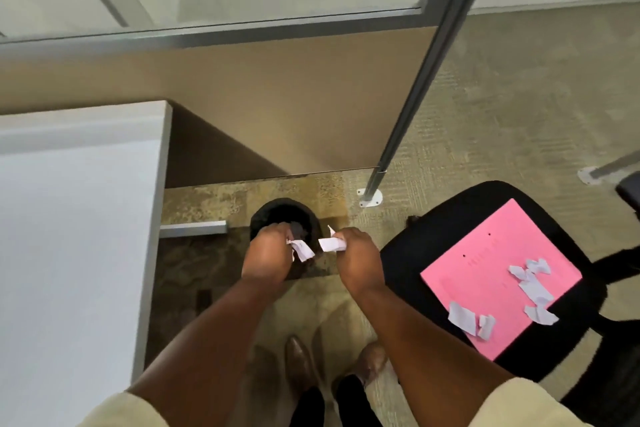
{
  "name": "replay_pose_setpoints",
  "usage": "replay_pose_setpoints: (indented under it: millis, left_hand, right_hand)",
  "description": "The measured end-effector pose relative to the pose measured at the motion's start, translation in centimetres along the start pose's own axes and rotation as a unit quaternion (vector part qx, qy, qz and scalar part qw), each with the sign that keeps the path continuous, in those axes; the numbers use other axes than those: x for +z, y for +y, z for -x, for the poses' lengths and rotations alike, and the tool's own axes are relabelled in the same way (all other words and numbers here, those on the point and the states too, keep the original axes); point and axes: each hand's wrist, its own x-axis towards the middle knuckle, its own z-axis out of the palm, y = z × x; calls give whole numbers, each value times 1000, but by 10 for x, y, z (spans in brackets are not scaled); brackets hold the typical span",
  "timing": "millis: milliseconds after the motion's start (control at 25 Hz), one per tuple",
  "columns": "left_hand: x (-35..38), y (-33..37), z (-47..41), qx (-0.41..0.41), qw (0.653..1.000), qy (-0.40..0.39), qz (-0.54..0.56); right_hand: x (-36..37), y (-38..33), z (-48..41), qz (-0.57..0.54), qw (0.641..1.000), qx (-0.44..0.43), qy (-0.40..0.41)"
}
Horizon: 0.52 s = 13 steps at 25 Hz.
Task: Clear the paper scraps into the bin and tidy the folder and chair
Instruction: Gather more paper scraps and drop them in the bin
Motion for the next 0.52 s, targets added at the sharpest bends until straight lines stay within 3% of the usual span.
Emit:
replay_pose_setpoints:
  millis: [240,520]
  left_hand:
    - [14,-63,-28,-47,998,28,26]
    - [85,-112,-92,-74,996,48,17]
  right_hand:
    - [69,-21,-29,23,998,-40,-44]
    - [156,10,-91,57,995,-55,-68]
